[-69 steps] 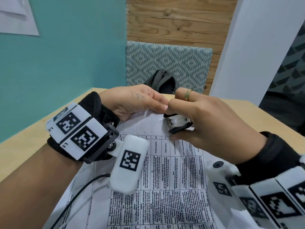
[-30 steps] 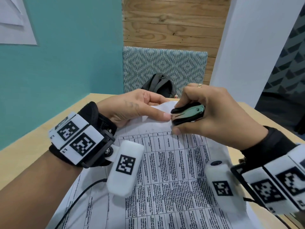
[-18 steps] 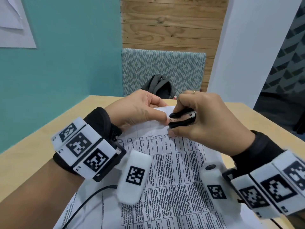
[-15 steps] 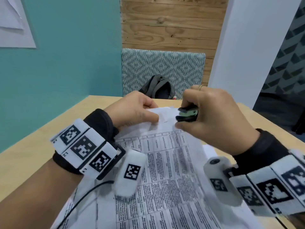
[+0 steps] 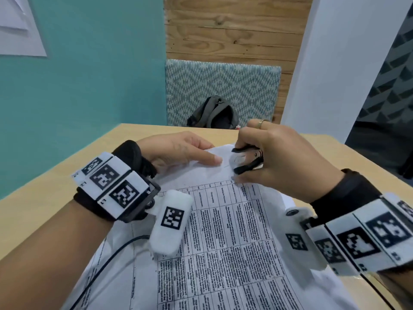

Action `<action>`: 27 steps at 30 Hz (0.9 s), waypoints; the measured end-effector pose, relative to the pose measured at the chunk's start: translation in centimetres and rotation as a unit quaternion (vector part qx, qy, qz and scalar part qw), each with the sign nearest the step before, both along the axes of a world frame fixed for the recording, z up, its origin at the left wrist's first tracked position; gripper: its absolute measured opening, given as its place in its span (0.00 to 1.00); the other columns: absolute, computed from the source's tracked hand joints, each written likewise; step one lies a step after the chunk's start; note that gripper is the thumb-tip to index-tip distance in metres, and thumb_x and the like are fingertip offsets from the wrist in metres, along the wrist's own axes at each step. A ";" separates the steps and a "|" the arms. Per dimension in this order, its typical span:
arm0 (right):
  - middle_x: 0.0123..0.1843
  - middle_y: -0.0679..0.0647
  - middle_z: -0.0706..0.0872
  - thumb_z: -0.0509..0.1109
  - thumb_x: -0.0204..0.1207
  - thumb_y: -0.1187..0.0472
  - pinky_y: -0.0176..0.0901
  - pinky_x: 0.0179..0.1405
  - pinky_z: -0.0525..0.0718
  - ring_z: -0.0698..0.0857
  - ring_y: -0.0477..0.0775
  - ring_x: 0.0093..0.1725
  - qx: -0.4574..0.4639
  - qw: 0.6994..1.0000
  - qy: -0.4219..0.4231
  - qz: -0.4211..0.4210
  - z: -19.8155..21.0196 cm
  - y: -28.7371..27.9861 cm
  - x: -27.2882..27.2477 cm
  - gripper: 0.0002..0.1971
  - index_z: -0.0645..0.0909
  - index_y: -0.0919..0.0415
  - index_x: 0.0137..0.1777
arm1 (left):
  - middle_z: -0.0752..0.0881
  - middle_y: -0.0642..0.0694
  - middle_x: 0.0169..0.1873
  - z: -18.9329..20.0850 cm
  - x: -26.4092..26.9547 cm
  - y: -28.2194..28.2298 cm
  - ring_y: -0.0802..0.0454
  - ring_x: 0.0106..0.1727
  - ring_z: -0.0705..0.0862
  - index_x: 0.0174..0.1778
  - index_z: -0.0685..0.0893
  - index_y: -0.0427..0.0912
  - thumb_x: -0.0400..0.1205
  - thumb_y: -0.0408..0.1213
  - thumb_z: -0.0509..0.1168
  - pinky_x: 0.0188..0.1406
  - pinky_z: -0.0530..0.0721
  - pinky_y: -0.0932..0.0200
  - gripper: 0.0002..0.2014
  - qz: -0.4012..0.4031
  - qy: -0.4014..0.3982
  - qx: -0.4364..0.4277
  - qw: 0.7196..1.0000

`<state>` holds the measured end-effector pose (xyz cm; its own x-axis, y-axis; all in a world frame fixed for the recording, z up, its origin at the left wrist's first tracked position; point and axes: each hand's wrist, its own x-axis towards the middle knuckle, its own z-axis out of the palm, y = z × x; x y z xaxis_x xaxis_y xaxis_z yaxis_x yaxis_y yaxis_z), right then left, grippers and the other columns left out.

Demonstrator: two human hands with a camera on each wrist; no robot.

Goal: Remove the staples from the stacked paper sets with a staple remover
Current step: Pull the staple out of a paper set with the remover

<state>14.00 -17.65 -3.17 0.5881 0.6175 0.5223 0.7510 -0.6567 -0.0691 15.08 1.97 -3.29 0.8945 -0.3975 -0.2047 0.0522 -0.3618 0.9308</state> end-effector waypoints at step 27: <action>0.36 0.52 0.73 0.87 0.48 0.66 0.42 0.18 0.67 0.65 0.52 0.31 -0.087 0.992 -0.079 0.050 -1.0 0.7 -0.2 0.22 0.76 0.62 0.37 | 0.89 0.34 0.43 -1.5 1.7 0.1 0.42 0.41 0.89 0.45 0.87 0.30 0.68 0.34 0.71 0.48 0.87 0.47 0.13 -0.024 0.138 -0.098 0.985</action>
<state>13.82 -16.92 -4.16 0.4389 0.7571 0.4839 0.8055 -0.5702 0.1615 16.76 2.09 -4.75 0.7943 -0.4946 -0.3527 0.3004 -0.1848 0.9357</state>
